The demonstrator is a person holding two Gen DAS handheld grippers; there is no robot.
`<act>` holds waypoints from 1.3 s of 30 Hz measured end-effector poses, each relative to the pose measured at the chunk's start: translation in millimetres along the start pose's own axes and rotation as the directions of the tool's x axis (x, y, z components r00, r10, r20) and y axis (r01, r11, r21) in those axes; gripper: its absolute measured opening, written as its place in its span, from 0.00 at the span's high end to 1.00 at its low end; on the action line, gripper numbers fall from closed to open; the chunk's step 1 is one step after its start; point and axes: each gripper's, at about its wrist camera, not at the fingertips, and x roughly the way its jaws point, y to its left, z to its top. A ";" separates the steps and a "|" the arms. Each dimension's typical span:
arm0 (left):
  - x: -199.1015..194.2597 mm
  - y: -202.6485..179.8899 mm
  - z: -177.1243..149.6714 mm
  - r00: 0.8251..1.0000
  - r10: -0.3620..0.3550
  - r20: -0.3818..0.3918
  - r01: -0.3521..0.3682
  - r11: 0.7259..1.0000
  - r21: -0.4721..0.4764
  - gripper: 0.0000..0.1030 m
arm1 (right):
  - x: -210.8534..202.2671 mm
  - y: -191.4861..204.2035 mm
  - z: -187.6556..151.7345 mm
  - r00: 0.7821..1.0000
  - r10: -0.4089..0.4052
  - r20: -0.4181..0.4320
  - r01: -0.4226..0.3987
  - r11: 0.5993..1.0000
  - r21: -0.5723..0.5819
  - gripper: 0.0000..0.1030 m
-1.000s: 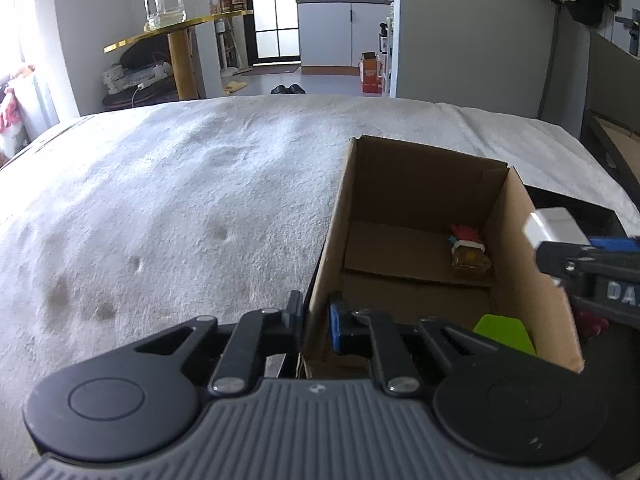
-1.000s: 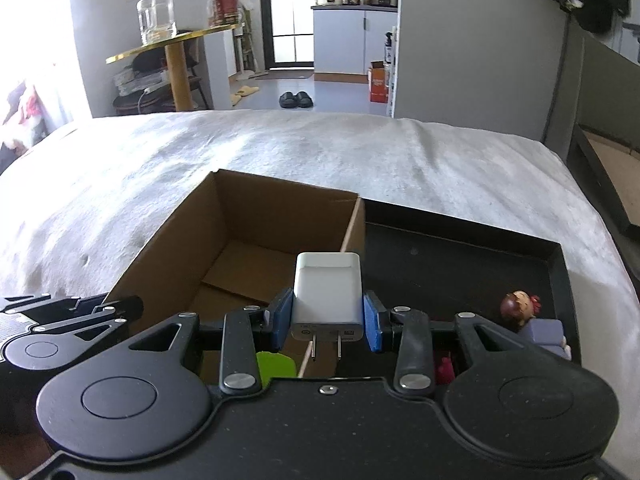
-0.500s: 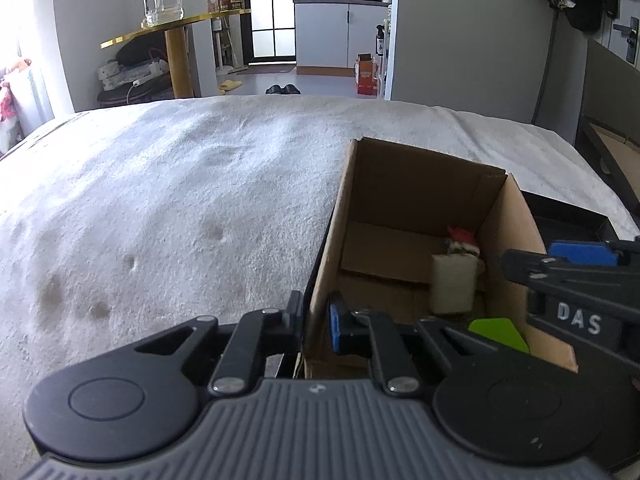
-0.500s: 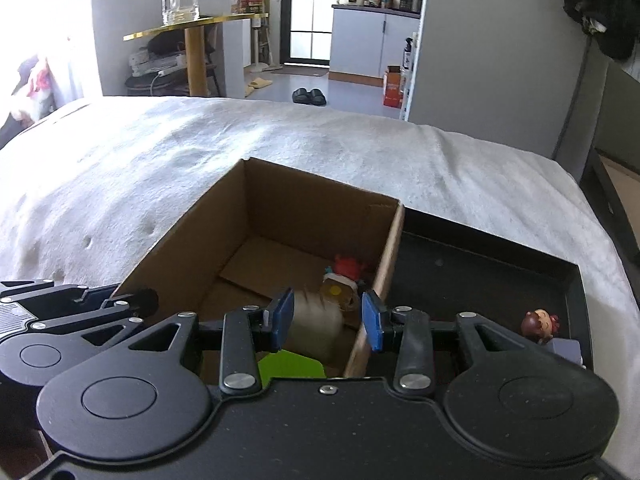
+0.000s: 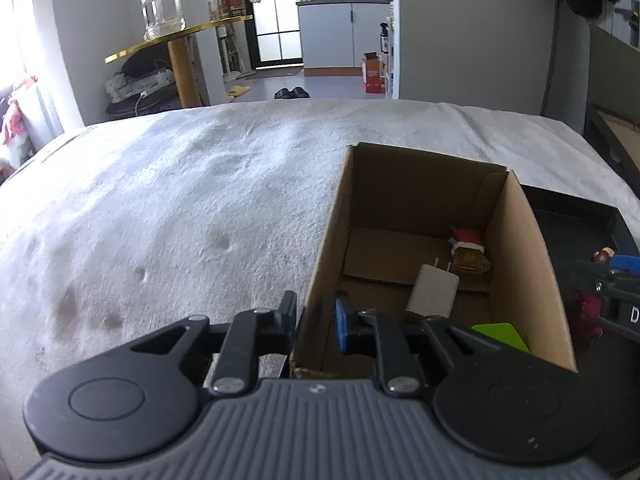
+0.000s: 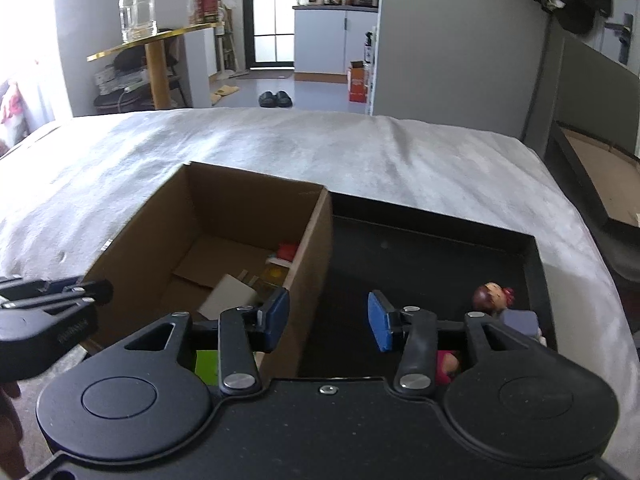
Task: Organize rigid objects
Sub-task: 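Move the empty right gripper back over the tray to the lavender block, then close the right gripper on the lavender block and lift it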
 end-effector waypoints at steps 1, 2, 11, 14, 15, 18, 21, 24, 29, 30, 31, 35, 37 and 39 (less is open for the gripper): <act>-0.9 -1.6 0.7 1.000 -0.003 0.003 0.003 1.000 0.004 0.72 | 0.2 -3.6 -1.8 1.000 -0.006 -0.004 0.006 1.000 0.004 0.55; -1.6 -3.5 1.4 1.000 -0.006 0.005 0.006 1.000 0.008 0.63 | 1.1 -6.3 -3.6 1.000 -0.010 -0.009 0.010 1.000 0.008 0.55; -2.2 -19.6 2.3 0.998 0.055 0.030 -0.057 0.997 0.061 0.22 | 1.7 -35.8 -24.2 0.998 -0.043 -0.049 0.045 0.998 0.043 0.51; -1.7 -23.1 2.1 0.997 0.067 0.024 -0.068 0.995 0.071 0.21 | 3.2 -46.2 -30.6 0.997 -0.057 -0.060 0.060 0.997 0.057 0.51; -2.0 -24.1 2.7 0.997 0.071 0.026 -0.072 0.995 0.074 0.21 | 4.1 -49.8 -31.8 0.996 -0.061 -0.063 0.065 0.996 0.062 0.51; -2.4 -27.1 4.1 0.996 0.086 0.035 -0.088 0.993 0.078 0.20 | 5.4 -59.0 -35.2 0.995 -0.075 -0.066 0.080 0.994 0.071 0.51; -2.0 -29.4 5.7 0.994 0.100 0.038 -0.103 0.992 0.078 0.20 | 8.8 -69.8 -37.4 0.993 -0.099 -0.065 0.104 0.992 0.077 0.51; -1.1 -30.3 5.2 0.992 0.120 0.037 -0.122 0.990 0.073 0.20 | 12.6 -82.4 -38.5 0.989 -0.133 -0.061 0.138 0.987 0.083 0.51; 0.3 -32.8 5.9 0.990 0.138 0.032 -0.140 0.987 0.080 0.20 | 23.5 -105.3 -39.7 0.981 -0.177 -0.077 0.184 0.978 0.094 0.51; 0.0 -34.0 6.2 0.990 0.140 0.036 -0.142 0.986 0.082 0.20 | 26.4 -109.4 -40.2 0.980 -0.182 -0.079 0.189 0.978 0.090 0.51; -0.2 -36.0 6.4 0.989 0.142 0.038 -0.145 0.986 0.086 0.20 | 29.4 -111.7 -40.2 0.980 -0.183 -0.083 0.190 0.978 0.084 0.51; 0.1 -38.6 5.5 0.990 0.140 0.035 -0.143 0.985 0.093 0.20 | 45.9 -118.8 -38.1 0.977 -0.189 -0.100 0.193 0.981 0.034 0.51; 0.4 -38.0 5.0 0.990 0.140 0.032 -0.142 0.986 0.092 0.20 | 51.2 -119.1 -36.7 0.976 -0.196 -0.095 0.198 0.980 0.004 0.50; 0.5 -37.6 5.4 0.989 0.143 0.031 -0.145 0.985 0.093 0.20 | 53.5 -118.4 -35.5 0.975 -0.204 -0.092 0.203 0.979 -0.012 0.50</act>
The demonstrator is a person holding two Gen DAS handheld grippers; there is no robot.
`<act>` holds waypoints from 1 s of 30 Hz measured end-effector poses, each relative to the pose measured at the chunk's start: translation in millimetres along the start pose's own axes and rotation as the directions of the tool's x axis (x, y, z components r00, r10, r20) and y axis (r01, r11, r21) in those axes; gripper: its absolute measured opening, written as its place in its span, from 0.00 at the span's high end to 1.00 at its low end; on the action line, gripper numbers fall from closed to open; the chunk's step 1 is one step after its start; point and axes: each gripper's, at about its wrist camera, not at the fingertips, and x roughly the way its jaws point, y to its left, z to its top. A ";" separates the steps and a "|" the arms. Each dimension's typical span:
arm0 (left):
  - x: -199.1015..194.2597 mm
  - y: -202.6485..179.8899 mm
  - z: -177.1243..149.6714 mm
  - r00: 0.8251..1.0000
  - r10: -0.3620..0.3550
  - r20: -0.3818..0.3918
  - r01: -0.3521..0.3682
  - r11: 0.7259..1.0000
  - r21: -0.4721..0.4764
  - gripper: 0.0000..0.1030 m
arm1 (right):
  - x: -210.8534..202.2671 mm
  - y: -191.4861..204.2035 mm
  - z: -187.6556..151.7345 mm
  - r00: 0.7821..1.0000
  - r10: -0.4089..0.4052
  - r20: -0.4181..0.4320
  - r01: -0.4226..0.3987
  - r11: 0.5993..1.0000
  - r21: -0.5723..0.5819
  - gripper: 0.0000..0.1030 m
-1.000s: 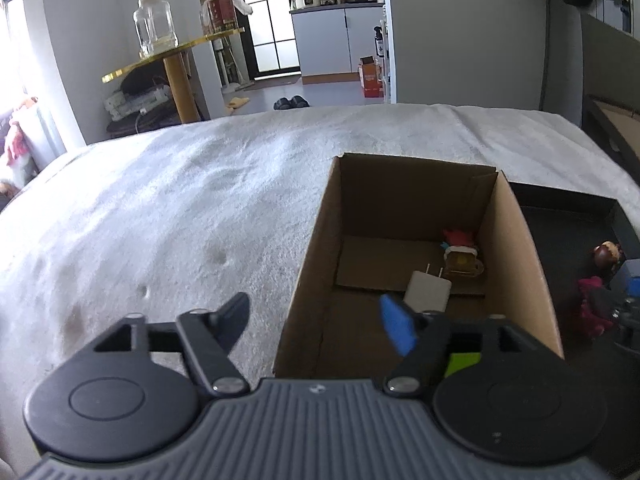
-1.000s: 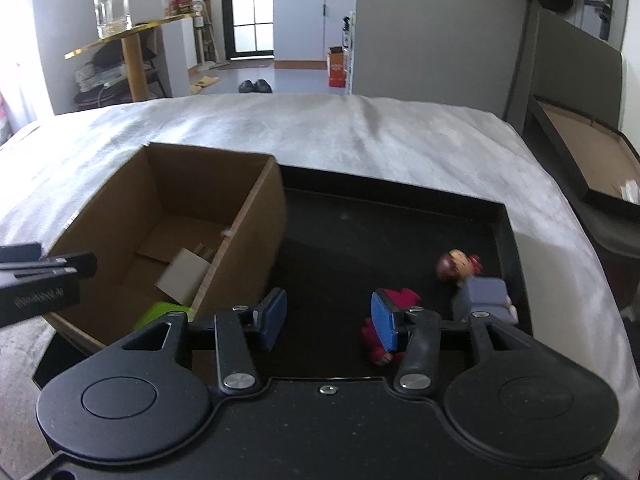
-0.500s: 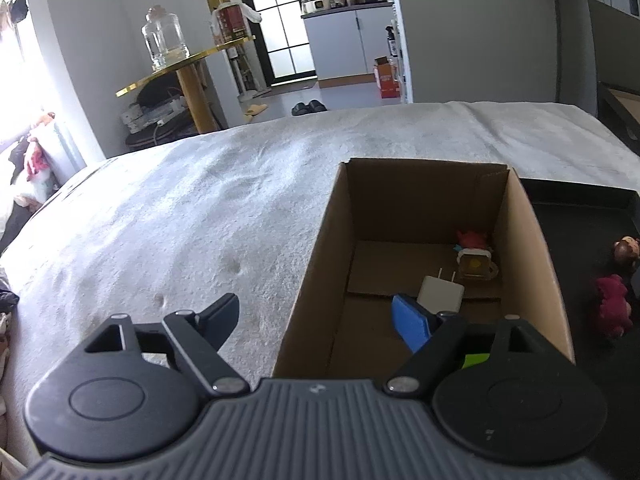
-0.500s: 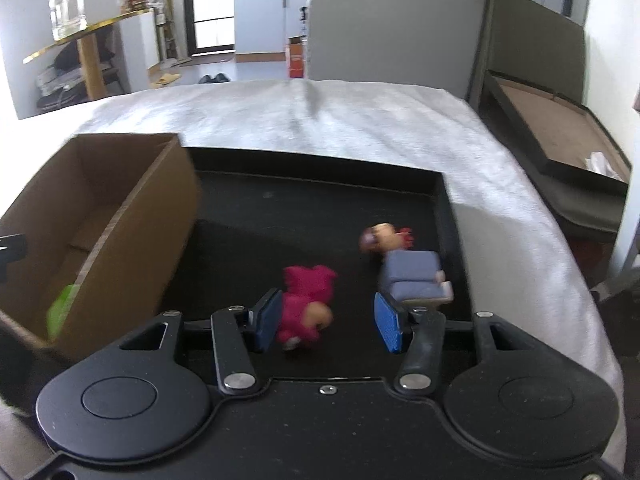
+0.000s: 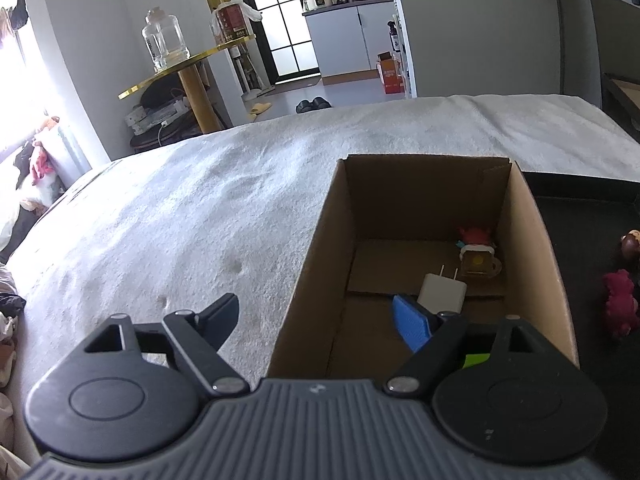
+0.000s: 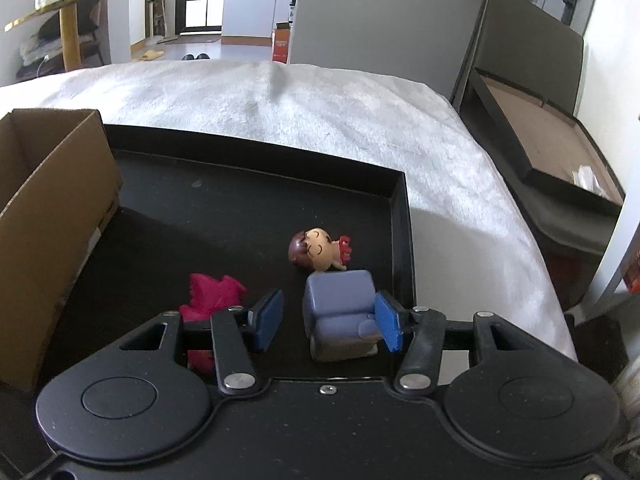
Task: Organize rigid objects
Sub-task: 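Close the right gripper on the lavender block and lift it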
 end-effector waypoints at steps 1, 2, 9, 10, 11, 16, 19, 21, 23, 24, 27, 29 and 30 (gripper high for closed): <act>0.0 0.4 0.0 1.000 0.001 0.001 -0.001 1.000 0.000 0.20 | 0.9 0.9 0.4 1.000 -0.005 0.002 0.005 1.000 -0.006 0.50; 0.1 1.0 0.0 1.000 0.002 0.000 -0.002 1.000 -0.001 0.20 | 1.7 0.3 0.9 1.000 -0.009 0.002 0.009 1.000 -0.011 0.50; 2.1 3.2 -1.0 1.000 -0.004 -0.006 0.004 1.000 -0.008 0.20 | 8.5 1.2 3.7 0.999 -0.044 0.007 0.045 0.997 -0.062 0.50; 2.0 3.6 -0.8 1.000 -0.003 -0.006 0.003 1.000 -0.009 0.20 | 9.9 0.3 5.1 0.999 -0.048 0.007 0.048 0.997 -0.064 0.50; 2.2 4.4 -1.0 1.000 -0.002 -0.006 0.002 1.000 -0.011 0.20 | 11.9 -0.6 6.6 0.999 -0.048 0.007 0.049 0.997 -0.065 0.50; 3.8 5.9 -1.2 1.000 0.005 -0.004 -0.005 1.000 -0.013 0.20 | 12.1 -5.0 6.8 0.998 -0.067 0.016 0.068 0.996 -0.060 0.48; 5.2 5.8 -2.0 1.000 0.009 -0.007 -0.009 1.000 -0.016 0.20 | 8.8 -12.6 1.5 0.997 -0.073 0.016 0.073 0.997 -0.006 0.47; 6.5 5.0 -2.6 1.000 0.008 -0.010 -0.008 1.000 -0.019 0.20 | 6.2 -15.0 -3.3 0.998 -0.066 0.024 0.066 0.998 0.006 0.48; 6.9 5.0 -3.0 1.000 0.005 -0.012 -0.006 1.000 -0.020 0.20 | 4.5 -13.1 -6.1 0.997 -0.068 0.028 0.068 0.998 -0.015 0.48; 7.0 5.0 -3.1 1.000 0.004 -0.014 -0.005 1.000 -0.020 0.20 | 3.6 -12.2 -6.3 0.997 -0.068 0.029 0.068 0.997 -0.021 0.48; 6.7 6.0 -2.7 1.000 0.005 -0.013 -0.006 1.000 -0.018 0.20 | 2.0 -11.9 -5.3 0.998 -0.048 0.033 0.048 0.999 -0.010 0.48; 6.5 6.8 -2.4 1.000 0.008 -0.013 -0.008 1.000 -0.020 0.20 | 1.2 -10.3 -6.1 0.998 -0.045 0.035 0.045 0.999 -0.008 0.48; 6.3 7.0 -2.3 1.000 0.009 -0.014 -0.009 1.000 -0.022 0.20 | 0.8 -8.6 -6.9 0.998 -0.046 0.037 0.046 0.999 -0.011 0.48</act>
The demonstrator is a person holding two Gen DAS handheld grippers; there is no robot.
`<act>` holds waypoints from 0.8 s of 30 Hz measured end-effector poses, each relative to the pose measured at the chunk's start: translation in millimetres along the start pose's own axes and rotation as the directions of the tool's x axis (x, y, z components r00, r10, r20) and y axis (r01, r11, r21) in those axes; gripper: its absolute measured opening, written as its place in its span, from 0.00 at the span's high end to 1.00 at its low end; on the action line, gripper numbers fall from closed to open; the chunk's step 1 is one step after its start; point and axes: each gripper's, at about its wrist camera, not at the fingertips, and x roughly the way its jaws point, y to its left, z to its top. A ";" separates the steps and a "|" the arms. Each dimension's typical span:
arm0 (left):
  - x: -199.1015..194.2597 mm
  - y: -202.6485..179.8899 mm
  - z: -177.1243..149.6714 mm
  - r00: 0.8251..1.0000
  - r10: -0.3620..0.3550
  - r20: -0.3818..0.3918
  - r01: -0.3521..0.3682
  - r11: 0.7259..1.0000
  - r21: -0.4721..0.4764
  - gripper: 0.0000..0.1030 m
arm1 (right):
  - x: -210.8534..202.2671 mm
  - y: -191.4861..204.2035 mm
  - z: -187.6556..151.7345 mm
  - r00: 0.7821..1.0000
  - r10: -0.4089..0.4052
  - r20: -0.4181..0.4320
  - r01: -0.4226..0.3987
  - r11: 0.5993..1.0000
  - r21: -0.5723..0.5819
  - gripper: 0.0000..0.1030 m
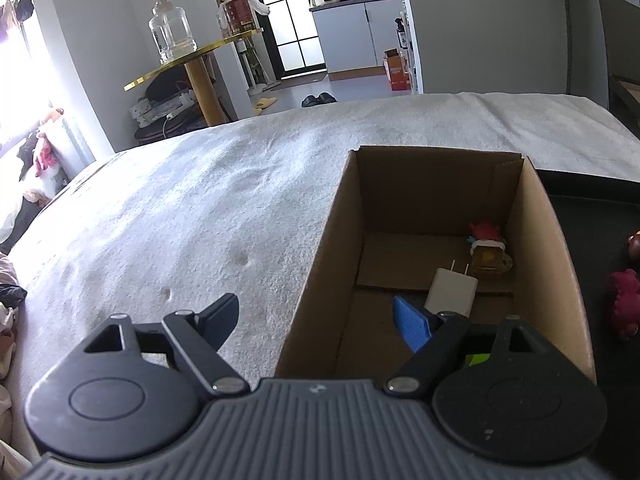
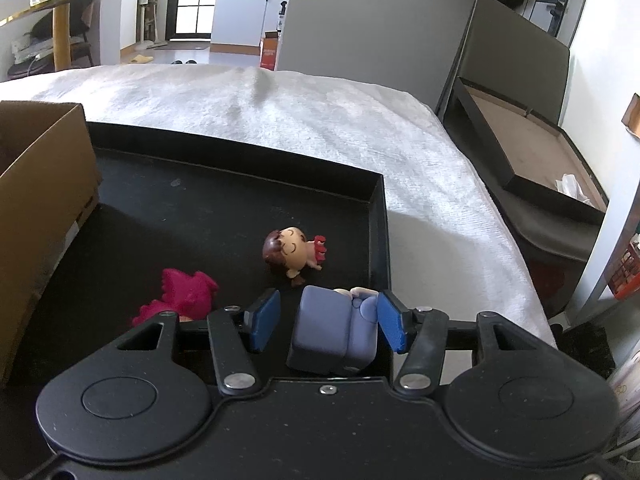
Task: Organize rigid objects
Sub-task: 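Close the right gripper on the lavender block and lift it, then carry the lavender block into the box and open the right gripper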
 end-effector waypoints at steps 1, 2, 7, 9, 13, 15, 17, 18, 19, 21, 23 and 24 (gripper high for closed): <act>0.2 0.1 -0.2 1.000 0.001 0.000 -0.001 1.000 -0.001 0.20 | -0.9 1.2 -0.3 1.000 0.000 0.001 0.000 1.000 -0.002 0.48; 0.3 0.0 -0.2 1.000 0.001 -0.001 -0.001 1.000 0.000 0.20 | -2.0 2.1 -0.7 1.000 0.006 0.002 -0.006 1.000 0.000 0.48; -0.4 -2.4 -0.6 1.000 -0.004 0.000 0.004 1.000 0.006 0.19 | -11.3 3.8 -2.0 0.999 0.019 0.029 -0.019 1.000 0.007 0.42; -0.5 -2.5 -0.5 1.000 -0.004 0.000 0.004 1.000 0.007 0.20 | -11.5 3.4 -1.2 0.999 -0.006 0.041 0.006 1.000 -0.005 0.36; -0.5 -1.0 -0.8 1.000 -0.002 -0.001 0.002 1.000 0.002 0.20 | -4.3 -1.5 -2.3 1.000 0.011 0.003 -0.011 1.000 0.023 0.39; -0.2 -0.7 -1.3 1.000 -0.002 -0.003 0.002 1.000 0.001 0.20 | -0.3 -2.7 -4.3 0.999 0.031 -0.023 -0.030 0.999 0.040 0.52; -0.6 -1.0 -1.7 1.000 -0.005 -0.002 0.005 1.000 0.000 0.20 | 1.8 -1.5 -7.7 0.998 0.044 -0.046 -0.042 0.998 0.051 0.55; -0.8 -0.3 -2.3 1.000 -0.008 0.001 0.008 1.000 -0.002 0.20 | 1.1 -1.7 -8.4 0.998 0.046 -0.045 -0.043 0.997 0.063 0.56; -0.2 0.5 -2.8 1.000 -0.009 0.002 0.010 1.000 -0.006 0.19 | -0.1 -1.8 -8.8 0.998 0.048 -0.048 -0.044 0.996 0.077 0.56; 4.2 2.7 -4.8 1.000 -0.014 -0.013 0.013 1.000 -0.009 0.20 | -2.2 0.0 -7.6 0.997 0.052 -0.059 -0.047 0.995 0.087 0.56; 6.5 5.0 -4.1 1.000 -0.009 -0.028 0.009 1.000 -0.006 0.20 | -6.0 1.6 -8.1 0.996 0.059 -0.061 -0.053 0.993 0.106 0.56; 5.3 6.4 -2.0 1.000 -0.007 -0.025 0.006 1.000 -0.007 0.20 | -9.2 1.8 -7.7 0.996 0.066 -0.057 -0.058 0.991 0.123 0.56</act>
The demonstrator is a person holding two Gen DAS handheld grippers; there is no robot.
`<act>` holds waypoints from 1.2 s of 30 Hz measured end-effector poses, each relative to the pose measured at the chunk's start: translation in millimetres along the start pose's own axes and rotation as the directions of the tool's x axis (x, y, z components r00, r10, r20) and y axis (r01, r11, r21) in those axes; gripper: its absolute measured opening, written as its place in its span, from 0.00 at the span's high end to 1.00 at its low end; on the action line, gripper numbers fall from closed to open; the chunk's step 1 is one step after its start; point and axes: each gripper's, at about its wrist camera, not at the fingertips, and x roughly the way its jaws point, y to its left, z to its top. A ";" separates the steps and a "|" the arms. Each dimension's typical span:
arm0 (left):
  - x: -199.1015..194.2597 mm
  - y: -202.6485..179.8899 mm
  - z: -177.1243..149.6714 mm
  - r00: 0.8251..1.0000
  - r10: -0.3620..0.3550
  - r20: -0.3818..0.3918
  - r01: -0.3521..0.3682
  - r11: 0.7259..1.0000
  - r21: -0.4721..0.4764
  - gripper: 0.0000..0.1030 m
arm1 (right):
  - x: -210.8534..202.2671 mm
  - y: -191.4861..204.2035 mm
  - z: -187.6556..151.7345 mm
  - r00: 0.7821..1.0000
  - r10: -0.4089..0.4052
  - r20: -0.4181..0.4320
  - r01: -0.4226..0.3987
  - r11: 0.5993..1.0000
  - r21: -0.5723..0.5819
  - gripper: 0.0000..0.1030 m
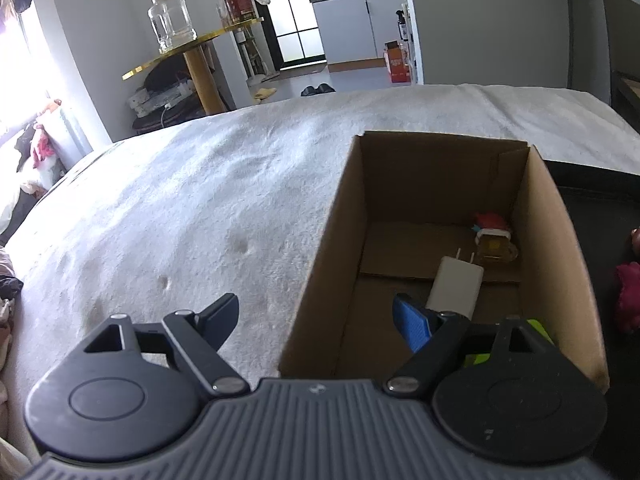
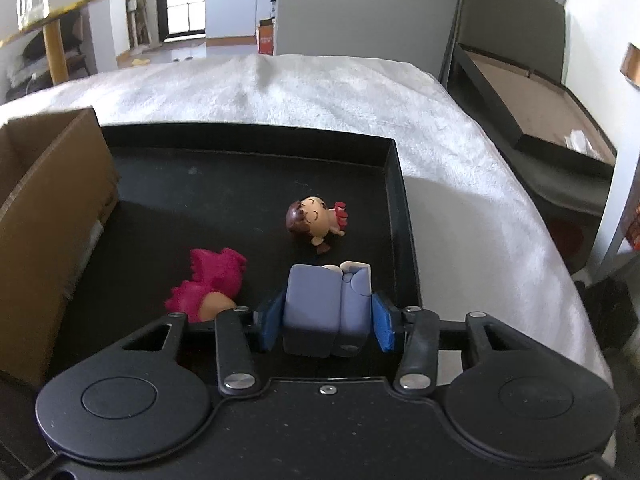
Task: Organize rigid objects
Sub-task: 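Carry the lavender block into the box and open the right gripper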
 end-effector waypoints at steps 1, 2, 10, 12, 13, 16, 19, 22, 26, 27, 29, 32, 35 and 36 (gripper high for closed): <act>-2.0 1.0 1.8 1.000 -0.002 0.010 0.002 1.000 -0.002 0.20 | -3.3 0.5 -0.2 1.000 0.003 0.003 -0.003 1.000 0.010 0.56; -4.3 1.5 3.5 1.000 -0.004 0.021 0.004 1.000 -0.001 0.20 | -6.9 1.6 0.0 1.000 0.004 0.007 -0.005 1.000 0.017 0.56; -13.4 7.5 1.1 0.999 -0.025 0.036 0.026 0.999 -0.022 0.20 | -37.2 16.8 12.3 0.996 0.052 0.071 -0.052 0.999 0.002 0.56; -15.4 8.0 2.1 0.998 -0.032 0.045 0.032 0.999 -0.016 0.20 | -42.7 20.4 17.0 0.995 0.062 0.084 -0.063 0.998 0.000 0.56; -15.9 8.1 2.3 0.998 -0.034 0.048 0.035 0.999 -0.014 0.20 | -44.4 21.8 19.4 0.994 0.068 0.090 -0.068 0.998 -0.003 0.56; -13.6 10.4 1.9 0.998 -0.049 0.046 0.050 0.999 -0.017 0.20 | -50.8 30.2 27.2 0.990 0.090 0.109 -0.089 0.996 -0.014 0.56; -11.2 11.9 0.2 0.997 -0.070 0.044 0.071 0.997 -0.022 0.20 | -54.8 39.0 33.4 0.986 0.105 0.128 -0.103 0.994 -0.026 0.56; -10.1 12.2 -1.3 0.995 -0.087 0.050 0.088 0.996 -0.018 0.21 | -57.4 47.9 39.6 0.982 0.126 0.141 -0.123 0.992 -0.032 0.56; -9.5 16.7 -3.3 0.993 -0.103 0.054 0.105 0.994 -0.037 0.38 | -63.9 62.8 45.9 0.974 0.157 0.166 -0.150 0.987 -0.054 0.56; -8.3 17.5 -3.5 0.993 -0.109 0.048 0.110 0.993 -0.038 0.44 | -65.0 66.4 47.0 0.972 0.165 0.169 -0.157 0.986 -0.059 0.56; -5.9 20.3 -4.3 0.992 -0.123 0.036 0.124 0.991 -0.049 0.54 | -66.1 74.3 50.5 0.968 0.179 0.175 -0.169 0.983 -0.069 0.56; -4.4 24.1 -6.1 0.991 -0.134 0.031 0.136 0.989 -0.059 0.68 | -67.3 86.5 54.5 0.963 0.202 0.176 -0.189 0.978 -0.087 0.56; -1.6 25.9 -8.2 0.988 -0.152 0.020 0.153 0.986 -0.068 0.77 | -68.1 99.6 56.2 0.956 0.233 0.179 -0.216 0.970 -0.111 0.56; -1.3 25.6 -8.6 0.988 -0.152 0.020 0.153 0.986 -0.066 0.79 | -68.4 103.0 56.2 0.954 0.242 0.178 -0.223 0.968 -0.118 0.56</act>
